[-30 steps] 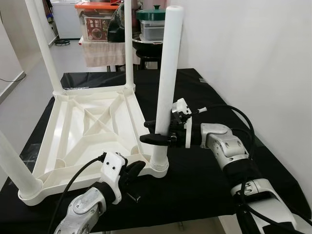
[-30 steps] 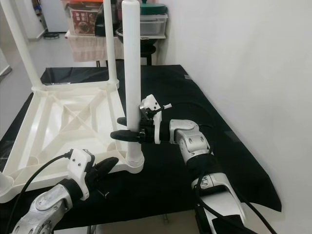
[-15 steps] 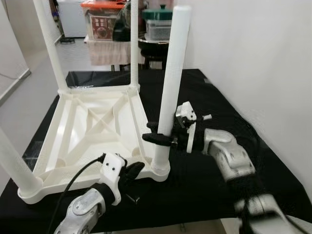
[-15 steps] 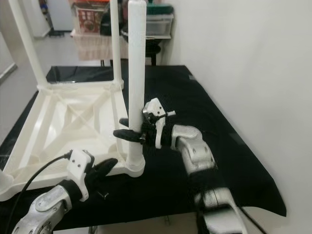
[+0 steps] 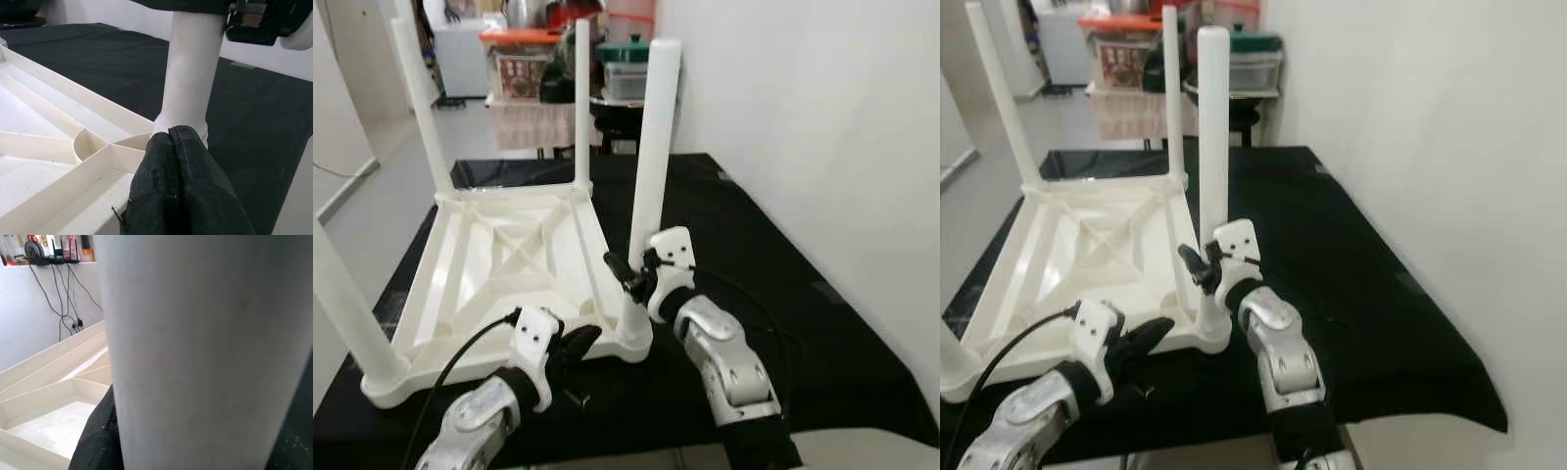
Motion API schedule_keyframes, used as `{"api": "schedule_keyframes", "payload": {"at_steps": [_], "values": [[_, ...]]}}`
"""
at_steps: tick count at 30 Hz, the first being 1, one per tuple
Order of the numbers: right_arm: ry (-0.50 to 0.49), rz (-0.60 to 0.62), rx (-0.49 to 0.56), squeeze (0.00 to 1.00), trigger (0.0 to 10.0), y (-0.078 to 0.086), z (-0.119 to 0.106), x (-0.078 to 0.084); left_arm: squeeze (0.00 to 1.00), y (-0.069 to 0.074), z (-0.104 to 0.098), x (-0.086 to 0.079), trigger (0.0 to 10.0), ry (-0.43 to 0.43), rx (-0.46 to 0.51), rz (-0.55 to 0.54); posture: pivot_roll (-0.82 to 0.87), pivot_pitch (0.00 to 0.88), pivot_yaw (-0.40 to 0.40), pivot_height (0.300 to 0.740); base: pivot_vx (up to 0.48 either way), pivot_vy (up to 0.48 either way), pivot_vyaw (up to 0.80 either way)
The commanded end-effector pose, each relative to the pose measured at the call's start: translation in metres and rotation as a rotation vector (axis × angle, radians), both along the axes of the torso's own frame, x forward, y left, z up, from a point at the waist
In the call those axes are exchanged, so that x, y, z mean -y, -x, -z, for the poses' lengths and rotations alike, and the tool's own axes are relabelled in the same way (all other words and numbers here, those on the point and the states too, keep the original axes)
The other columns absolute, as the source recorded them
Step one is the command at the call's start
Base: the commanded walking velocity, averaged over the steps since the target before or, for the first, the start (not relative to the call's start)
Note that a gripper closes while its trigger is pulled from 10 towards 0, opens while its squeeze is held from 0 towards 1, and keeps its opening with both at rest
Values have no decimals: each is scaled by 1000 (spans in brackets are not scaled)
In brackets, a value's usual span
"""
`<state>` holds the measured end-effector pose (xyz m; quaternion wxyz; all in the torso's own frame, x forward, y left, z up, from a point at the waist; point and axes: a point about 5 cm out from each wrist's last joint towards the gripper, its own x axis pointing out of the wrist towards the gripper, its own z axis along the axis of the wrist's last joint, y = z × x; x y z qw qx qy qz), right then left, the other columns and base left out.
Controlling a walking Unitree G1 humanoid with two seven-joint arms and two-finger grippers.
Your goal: Building children table
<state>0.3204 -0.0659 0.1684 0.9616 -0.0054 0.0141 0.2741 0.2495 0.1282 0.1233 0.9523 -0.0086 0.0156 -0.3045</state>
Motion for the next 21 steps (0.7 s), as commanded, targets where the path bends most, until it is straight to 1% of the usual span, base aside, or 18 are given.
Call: {"api": "schedule_keyframes", "payload": {"at_steps": [1,2,3,4,5,6,7,8,10,11,12,13,14,15,16,17,20,21], "values": [[24,17,-172,0,10000,9,30,1,0,0,2,0,10000,-9,-3,-10,9,0,-43,740,0,0,0],[13,-2,-170,616,10000,11,28,-1,0,-1,1,0,10000,-9,-3,-10,10,0,-43,740,0,0,0],[13,-2,-170,616,10000,11,28,-1,0,-1,1,0,10000,-9,-3,-10,10,0,-43,740,0,0,0],[7,-35,-161,976,10000,11,26,-4,0,-1,1,0,10000,-9,-3,-8,10,0,-43,740,0,0,0],[7,-35,-161,976,10000,11,26,-4,0,-1,1,0,10000,-9,-3,-8,10,0,-43,740,0,0,0],[6,-91,-150,1000,10000,10,24,-6,0,-1,1,1,10000,-8,-3,-6,7,0,-39,740,0,0,0],[6,-91,-150,1000,10000,10,24,-6,0,-1,1,1,10000,-8,-3,-6,7,0,-39,740,0,0,0],[6,-164,-130,1000,10000,7,20,-7,0,-1,1,1,10000,-7,-3,-4,8,0,-40,740,0,0,0],[46,-325,-98,1000,10000,2,16,-6,0,-1,1,1,10000,-5,-3,-2,11,0,-41,740,0,0,0],[62,-419,-89,580,10000,1,15,-4,0,-1,1,2,10000,-4,-3,-2,14,0,-45,740,0,0,0],[72,-475,-88,216,10000,2,14,-2,0,-1,1,2,10000,-3,-2,-3,14,0,-45,740,0,0,0],[72,-475,-88,216,10000,2,14,-2,0,-1,1,2,10000,-3,-2,-3,14,0,-45,740,0,0,0],[72,-529,-84,0,10000,2,12,-1,0,-1,1,2,10000,-3,-2,-3,16,0,-46,740,0,0,0],[71,-602,-72,0,10000,-1,7,3,0,-1,1,2,10000,-2,-2,-3,20,0,-45,740,0,0,0],[71,-646,-66,0,10000,-4,3,5,0,-1,1,2,10000,-2,-2,-3,20,0,-45,740,0,0,0],[72,-671,-65,0,10000,-6,1,6,0,-1,1,2,10000,-2,-2,-3,22,0,-48,740,0,0,0],[70,-692,-65,0,10000,-8,-2,8,0,-1,1,2,10000,-2,-2,-3,22,0,-48,740,0,0,0],[70,-723,-64,0,10000,-11,-6,10,0,-1,1,2,10000,-3,-2,-3,28,0,-50,740,0,0,0]]}}
